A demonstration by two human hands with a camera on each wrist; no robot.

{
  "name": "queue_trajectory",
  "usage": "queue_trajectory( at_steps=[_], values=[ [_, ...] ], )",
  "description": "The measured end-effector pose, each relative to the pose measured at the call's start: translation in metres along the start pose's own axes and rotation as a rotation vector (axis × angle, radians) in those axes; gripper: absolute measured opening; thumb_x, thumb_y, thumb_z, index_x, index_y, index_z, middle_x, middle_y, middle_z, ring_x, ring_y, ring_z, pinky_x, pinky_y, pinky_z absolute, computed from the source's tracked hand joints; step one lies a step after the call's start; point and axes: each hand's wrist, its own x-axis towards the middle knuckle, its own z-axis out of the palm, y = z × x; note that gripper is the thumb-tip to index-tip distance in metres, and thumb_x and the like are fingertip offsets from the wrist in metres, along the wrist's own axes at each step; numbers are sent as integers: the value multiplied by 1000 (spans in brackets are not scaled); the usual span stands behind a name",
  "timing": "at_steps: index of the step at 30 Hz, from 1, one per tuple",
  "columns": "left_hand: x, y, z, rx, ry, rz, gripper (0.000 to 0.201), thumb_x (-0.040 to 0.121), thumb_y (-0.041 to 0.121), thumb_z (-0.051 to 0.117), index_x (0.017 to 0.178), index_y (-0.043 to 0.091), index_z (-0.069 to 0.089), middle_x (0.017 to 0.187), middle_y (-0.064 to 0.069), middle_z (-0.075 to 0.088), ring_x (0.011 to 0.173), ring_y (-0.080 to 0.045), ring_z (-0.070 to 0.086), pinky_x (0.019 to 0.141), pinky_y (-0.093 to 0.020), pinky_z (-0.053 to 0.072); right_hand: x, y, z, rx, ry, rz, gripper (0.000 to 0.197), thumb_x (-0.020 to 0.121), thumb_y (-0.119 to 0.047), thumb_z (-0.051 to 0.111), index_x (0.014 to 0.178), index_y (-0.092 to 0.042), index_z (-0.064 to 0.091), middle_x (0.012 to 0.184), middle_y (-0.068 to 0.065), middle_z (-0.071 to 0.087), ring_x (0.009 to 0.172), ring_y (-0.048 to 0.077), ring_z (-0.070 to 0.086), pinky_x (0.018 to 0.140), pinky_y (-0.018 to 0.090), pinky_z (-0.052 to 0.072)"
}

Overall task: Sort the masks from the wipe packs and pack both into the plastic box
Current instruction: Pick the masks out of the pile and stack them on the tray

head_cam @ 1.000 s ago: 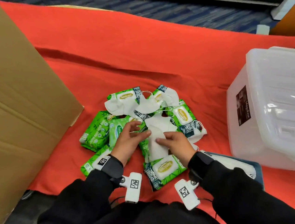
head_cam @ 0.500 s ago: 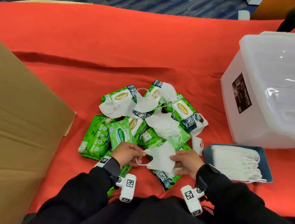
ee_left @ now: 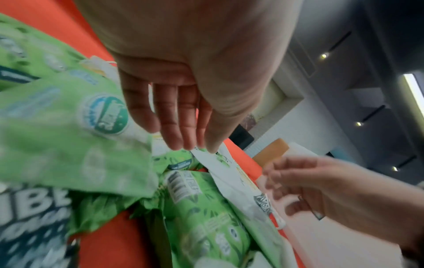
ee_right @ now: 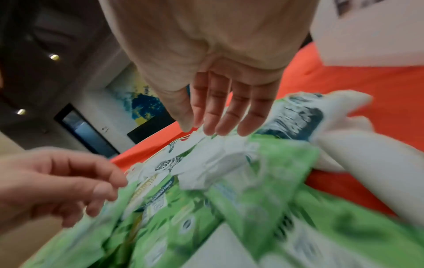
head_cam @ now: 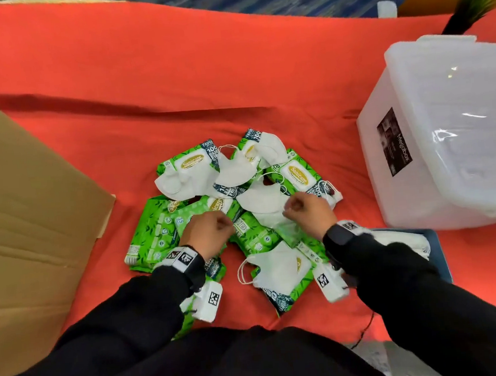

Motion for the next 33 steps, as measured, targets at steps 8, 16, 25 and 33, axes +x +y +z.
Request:
queue_trajectory(
  at_steps=[8,16,25,33],
  values=[
    [42,0,4,-41,137,21,29,88,17,63,115,23,70,115,-2,67,102,-24,65,93,-36,51,56,-35,48,-538,-139,-205,50,80,-50,70,123,-24,64,120,6,61,113,32,58,87,38,51],
    [63,-54,-40,-148,365,-165,30,84,20,74,114,20,69,118,-10,60,95,-28,64,88,-31,48,69,-48,17,-286,-115,-61,15,82,-38,79,82,-23,77,78,-6,68,78,16,63,59,26,40],
    [103,-85,-85,-177,230,-430,82,81,12,79,151,16,37,139,-18,54,125,-37,55,100,-39,44,56,-47,-26,609,-46,148,25,79,-13,85,75,-13,60,71,5,65,60,16,61,50,25,49],
    [90,-58,-100,-628,409,-318,33,79,8,83,111,9,73,86,-7,73,69,-16,69,69,-31,58,23,-44,-32,1125,-50,307,18,92,-4,67,80,-14,59,86,9,72,72,23,71,66,38,61]
  ],
)
